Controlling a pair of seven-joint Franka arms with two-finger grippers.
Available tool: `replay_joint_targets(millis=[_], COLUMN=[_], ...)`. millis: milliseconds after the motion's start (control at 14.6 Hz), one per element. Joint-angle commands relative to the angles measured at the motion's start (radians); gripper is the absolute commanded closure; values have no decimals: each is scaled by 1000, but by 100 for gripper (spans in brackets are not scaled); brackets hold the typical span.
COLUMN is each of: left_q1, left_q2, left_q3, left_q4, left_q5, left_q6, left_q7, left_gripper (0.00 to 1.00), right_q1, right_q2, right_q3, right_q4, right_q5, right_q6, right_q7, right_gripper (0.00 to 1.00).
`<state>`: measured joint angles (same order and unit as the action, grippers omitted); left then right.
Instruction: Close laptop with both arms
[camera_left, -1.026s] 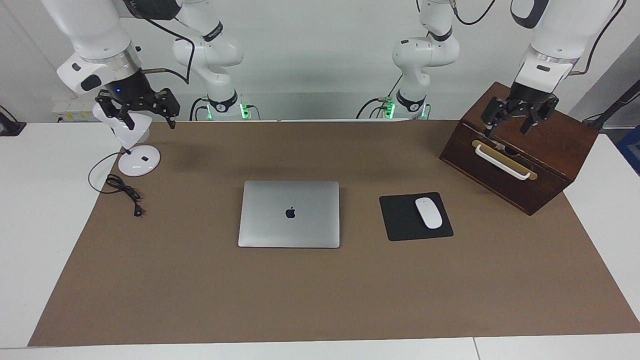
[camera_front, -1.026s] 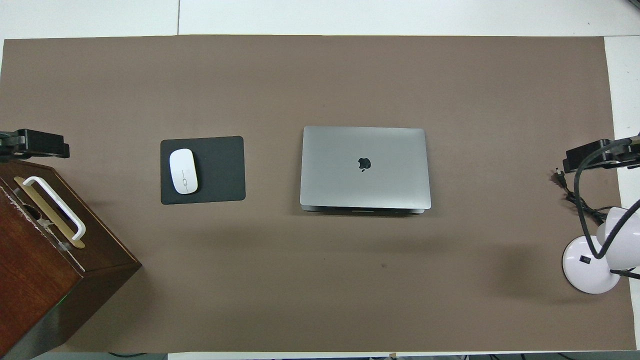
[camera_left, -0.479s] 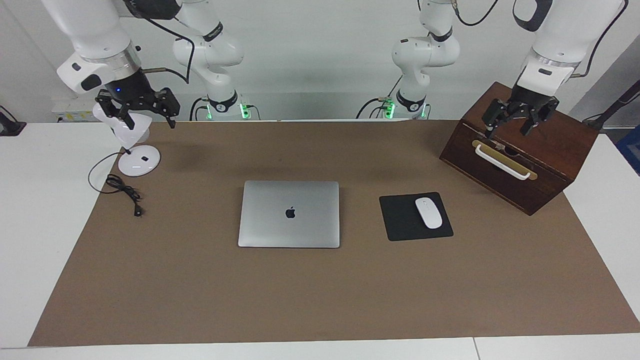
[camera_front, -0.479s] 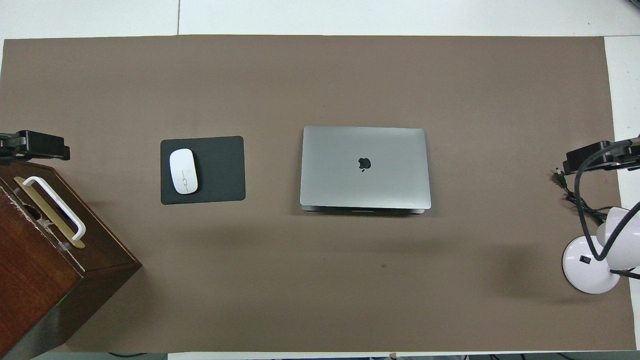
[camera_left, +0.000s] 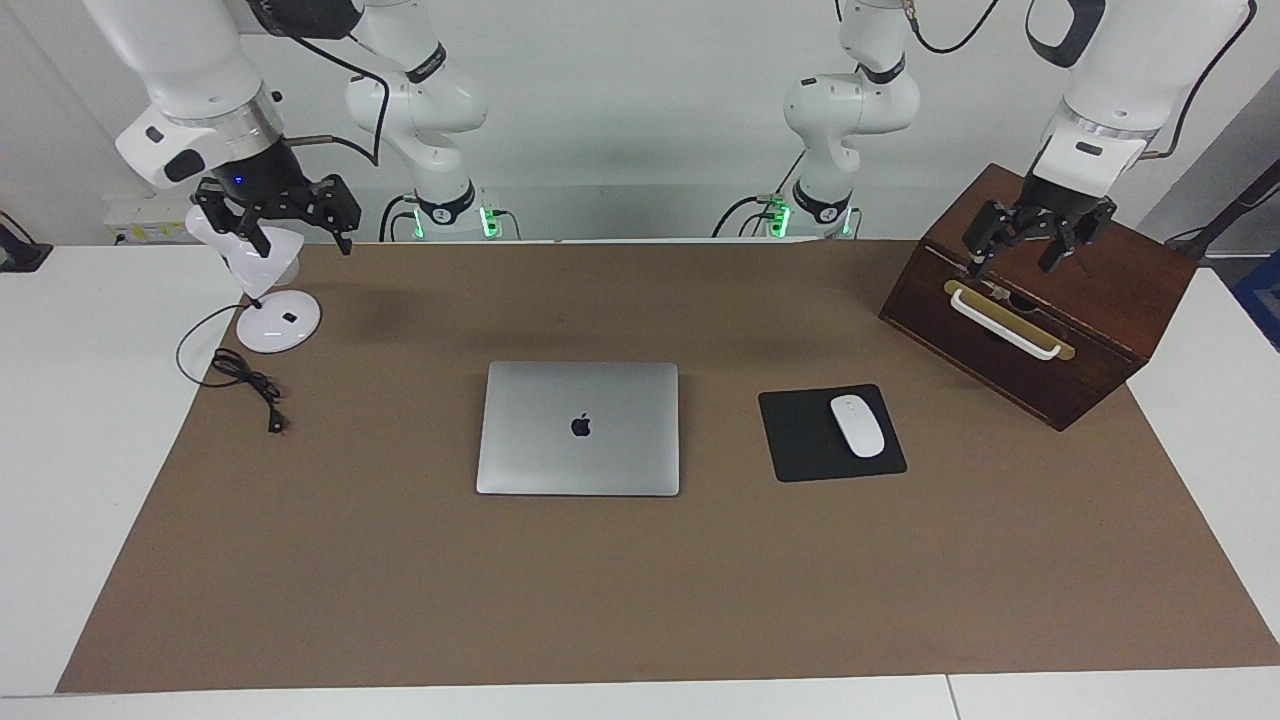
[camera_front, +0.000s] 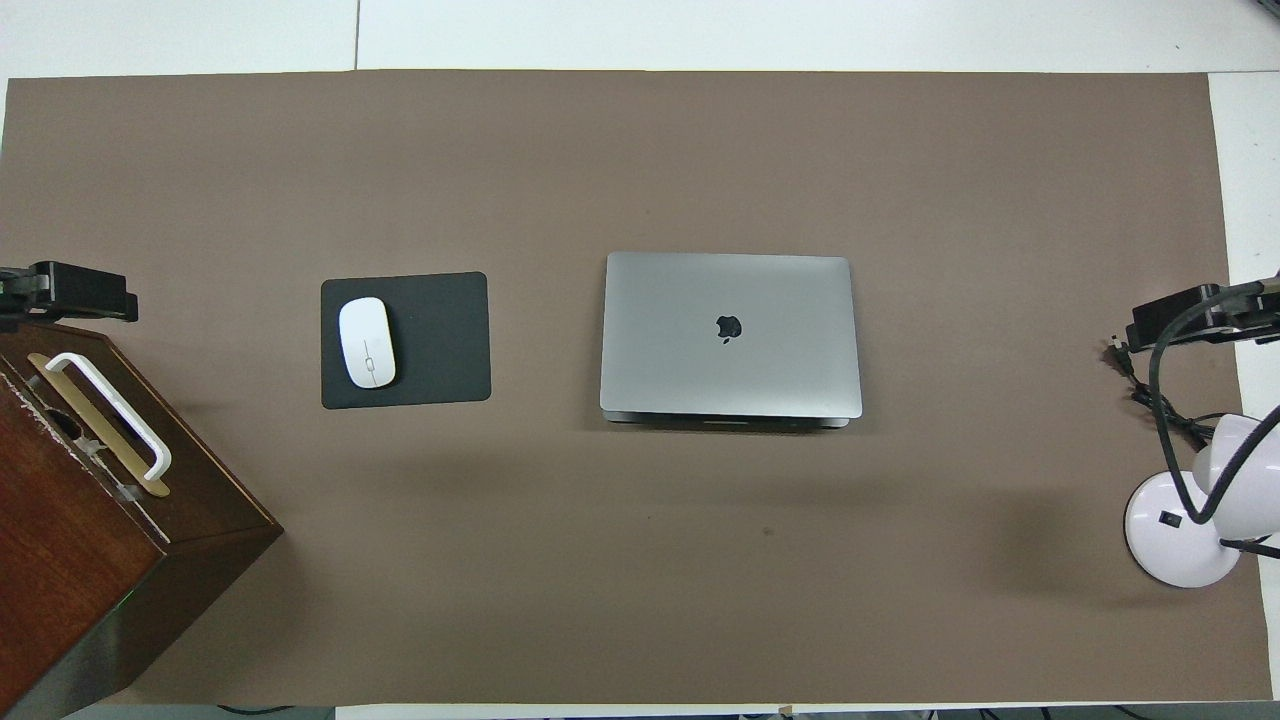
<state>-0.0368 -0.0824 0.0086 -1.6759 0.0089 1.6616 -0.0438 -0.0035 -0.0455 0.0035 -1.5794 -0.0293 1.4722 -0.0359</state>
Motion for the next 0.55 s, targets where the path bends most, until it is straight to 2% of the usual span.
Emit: replay_joint_targets(millis=[0, 479], left_q1=[-18, -22], left_q2=[3, 4], left_q3=[16, 16], left_q4=[25, 31], left_q5=[-10, -35], left_q6=[-33, -25], left_q7=[-2, -2], left_gripper=[0, 0], right_q1=[-15, -15], right_q2=[-20, -20], right_q3=[10, 10], right_q4=[-16, -16], right_q5=[-11, -11], right_q6=[-12, -12], right_q7=[-16, -16], right_gripper=[0, 0])
